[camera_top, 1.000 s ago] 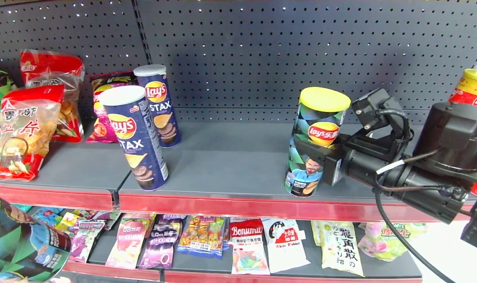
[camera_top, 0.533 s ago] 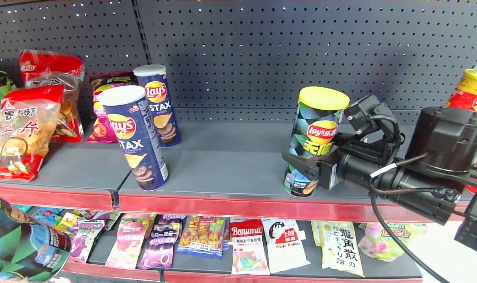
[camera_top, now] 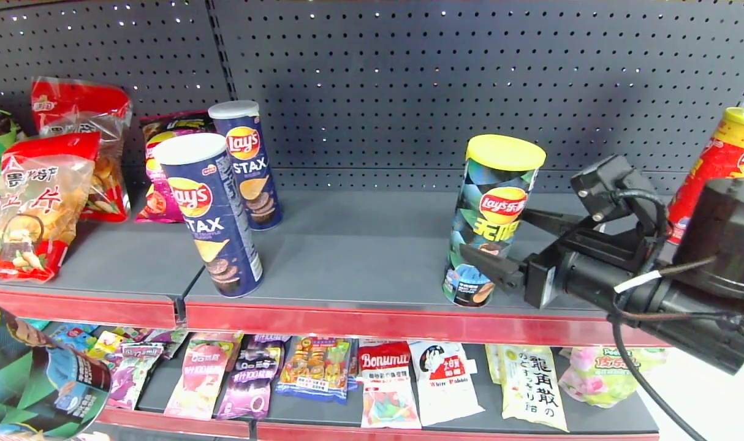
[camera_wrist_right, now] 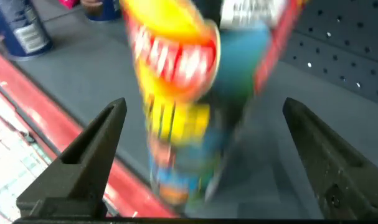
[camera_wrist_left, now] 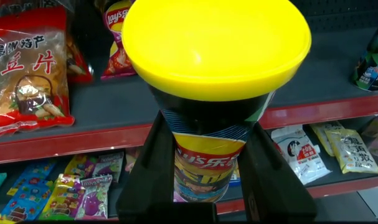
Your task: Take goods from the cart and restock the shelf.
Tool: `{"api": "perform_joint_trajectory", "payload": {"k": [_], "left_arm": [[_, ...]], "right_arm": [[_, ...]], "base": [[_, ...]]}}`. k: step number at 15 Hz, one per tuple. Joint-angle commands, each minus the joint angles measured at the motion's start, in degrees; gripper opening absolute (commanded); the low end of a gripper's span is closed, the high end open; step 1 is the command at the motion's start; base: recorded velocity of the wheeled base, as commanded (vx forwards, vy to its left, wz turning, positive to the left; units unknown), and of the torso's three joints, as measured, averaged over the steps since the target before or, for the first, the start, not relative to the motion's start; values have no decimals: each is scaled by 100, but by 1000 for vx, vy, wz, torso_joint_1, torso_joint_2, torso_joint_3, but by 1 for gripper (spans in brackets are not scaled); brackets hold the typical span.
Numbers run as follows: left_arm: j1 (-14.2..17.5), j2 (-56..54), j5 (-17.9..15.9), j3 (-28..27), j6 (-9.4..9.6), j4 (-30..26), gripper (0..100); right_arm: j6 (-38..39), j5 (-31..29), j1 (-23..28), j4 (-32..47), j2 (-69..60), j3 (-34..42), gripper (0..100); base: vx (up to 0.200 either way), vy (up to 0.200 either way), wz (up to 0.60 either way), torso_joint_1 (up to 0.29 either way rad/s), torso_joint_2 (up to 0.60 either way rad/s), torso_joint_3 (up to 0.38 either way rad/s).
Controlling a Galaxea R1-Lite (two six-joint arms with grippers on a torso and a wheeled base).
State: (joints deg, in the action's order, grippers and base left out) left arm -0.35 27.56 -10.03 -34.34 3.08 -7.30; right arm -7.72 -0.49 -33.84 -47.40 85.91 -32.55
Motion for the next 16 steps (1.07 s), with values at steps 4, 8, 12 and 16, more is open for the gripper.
{"api": "perform_joint_trajectory", "payload": {"k": [4,8,12,16], "left_arm": [[-17,65,-25,6,8,1,0],[-17,153,-297,24,17,80,0],[-17,91,-324,77,8,89,0],[-17,74,-473,156,8,89,0]], "right_arm": [[-19,31,-26,55,-1498,987,100],[-37,-39,1345,706,-3414,2051,100],[-11,-65,2233,4371,-6393,1770,100],[332,-654,2760,7016,-8028,1348,100]], "base": [[0,0,0,0,0,0],[0,0,0,0,0,0],[0,0,0,0,0,0],[0,0,0,0,0,0]]}}
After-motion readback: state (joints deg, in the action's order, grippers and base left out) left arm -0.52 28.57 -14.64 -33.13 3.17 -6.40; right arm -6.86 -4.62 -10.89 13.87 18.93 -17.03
